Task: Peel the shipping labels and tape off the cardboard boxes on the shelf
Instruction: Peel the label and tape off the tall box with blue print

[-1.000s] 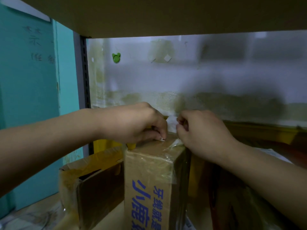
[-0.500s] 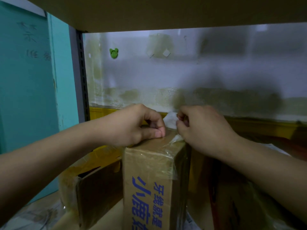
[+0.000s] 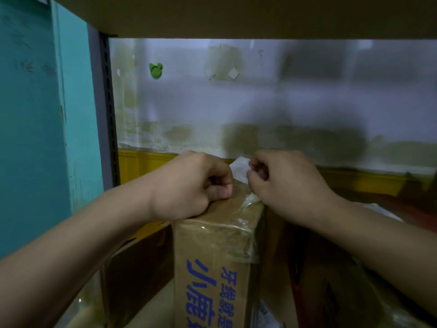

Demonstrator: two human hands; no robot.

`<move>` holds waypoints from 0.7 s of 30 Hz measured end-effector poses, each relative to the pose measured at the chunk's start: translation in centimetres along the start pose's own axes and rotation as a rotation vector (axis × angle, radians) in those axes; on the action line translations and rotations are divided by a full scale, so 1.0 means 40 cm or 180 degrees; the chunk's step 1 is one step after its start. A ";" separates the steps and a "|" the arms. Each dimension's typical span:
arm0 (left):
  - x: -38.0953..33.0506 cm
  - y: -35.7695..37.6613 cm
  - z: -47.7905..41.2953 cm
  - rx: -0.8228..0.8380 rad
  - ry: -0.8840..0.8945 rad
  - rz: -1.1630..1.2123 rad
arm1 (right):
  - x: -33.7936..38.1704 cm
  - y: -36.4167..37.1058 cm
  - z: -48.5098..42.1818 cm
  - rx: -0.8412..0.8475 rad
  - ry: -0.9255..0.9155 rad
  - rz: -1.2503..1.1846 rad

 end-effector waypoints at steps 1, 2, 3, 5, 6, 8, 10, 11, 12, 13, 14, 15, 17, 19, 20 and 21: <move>0.001 0.001 0.002 -0.0024 -0.0002 0.0008 | 0.001 0.000 -0.001 -0.0007 0.0004 -0.0016; 0.002 0.001 0.002 -0.0044 -0.0015 0.0033 | 0.001 0.000 -0.001 -0.0008 0.0005 -0.0021; 0.003 0.002 0.003 -0.0050 -0.0034 0.0056 | 0.001 0.001 -0.002 -0.0005 0.0013 -0.0026; 0.002 0.005 0.001 -0.0049 -0.0062 0.0036 | 0.000 0.001 -0.001 0.0000 0.0039 -0.0033; 0.000 0.006 -0.001 -0.0054 -0.0072 0.0005 | -0.001 0.001 -0.001 0.0006 0.0047 -0.0035; -0.003 0.008 -0.003 -0.0054 -0.0073 -0.0049 | -0.003 0.001 0.000 0.0012 0.0053 -0.0048; -0.004 0.009 -0.005 -0.0025 -0.0029 -0.0061 | -0.004 0.001 -0.001 -0.0006 0.0038 -0.0065; -0.005 0.009 -0.006 0.0002 -0.0003 -0.0048 | -0.004 0.002 -0.001 -0.0008 0.0024 -0.0062; -0.005 0.010 -0.005 0.0033 0.0014 -0.0031 | -0.004 0.003 0.000 0.0002 0.0008 -0.0057; -0.005 0.010 -0.006 0.0052 0.0027 -0.0023 | -0.004 0.003 0.000 0.0017 -0.0003 -0.0053; -0.005 0.011 -0.008 0.0056 0.0035 -0.0029 | -0.005 0.003 0.000 0.0030 -0.0009 -0.0051; -0.005 0.012 -0.010 0.0055 0.0039 -0.0039 | -0.007 0.002 0.000 0.0042 -0.0010 -0.0049; -0.006 0.013 -0.014 0.0073 0.0038 -0.0042 | -0.010 0.002 0.000 0.0046 -0.0011 -0.0037; -0.003 0.014 -0.018 0.0125 0.0041 -0.0041 | -0.011 0.002 0.001 0.0062 -0.0011 -0.0044; 0.001 0.015 -0.019 0.0143 0.0036 -0.0023 | -0.010 0.002 0.002 0.0083 -0.0011 -0.0045; 0.005 0.016 -0.020 0.0150 0.0023 0.0026 | -0.010 0.002 0.002 0.0099 -0.0009 -0.0042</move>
Point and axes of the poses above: each hand's wrist, its own z-axis away from the middle knuckle, its own y-axis out of the palm, x = y × z, the point moved 1 cm from there along -z, towards the middle knuckle, and after that the axes turned 13 degrees about -y, right-handed, at the moved point
